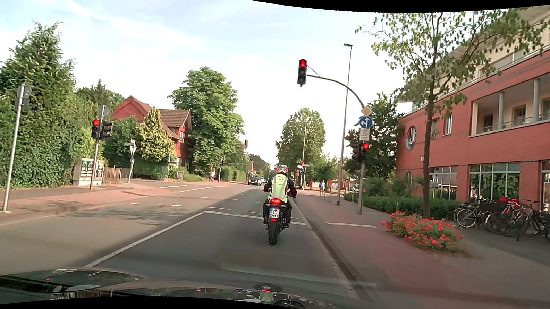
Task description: Follow the waypoints while adhering to traffic rules and regulations
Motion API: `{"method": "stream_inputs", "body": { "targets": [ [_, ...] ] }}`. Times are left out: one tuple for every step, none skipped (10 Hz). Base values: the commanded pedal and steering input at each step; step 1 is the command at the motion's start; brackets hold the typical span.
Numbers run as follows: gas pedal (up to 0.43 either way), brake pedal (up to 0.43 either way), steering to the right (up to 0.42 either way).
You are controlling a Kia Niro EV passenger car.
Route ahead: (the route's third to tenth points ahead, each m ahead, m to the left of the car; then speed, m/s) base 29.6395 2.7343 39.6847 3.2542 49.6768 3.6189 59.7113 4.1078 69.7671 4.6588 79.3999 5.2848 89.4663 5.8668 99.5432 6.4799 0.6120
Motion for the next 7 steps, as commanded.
{"method": "stream_inputs", "body": {
  "targets": [
    [0.000, 0.098, -0.011],
    [0.000, 0.043, -0.011],
    [0.000, 0.049, -0.011],
    [0.000, 0.055, -0.011],
    [0.000, 0.061, -0.011],
    [0.000, 0.067, -0.011],
    [0.000, 0.073, -0.011]
  ]
}}
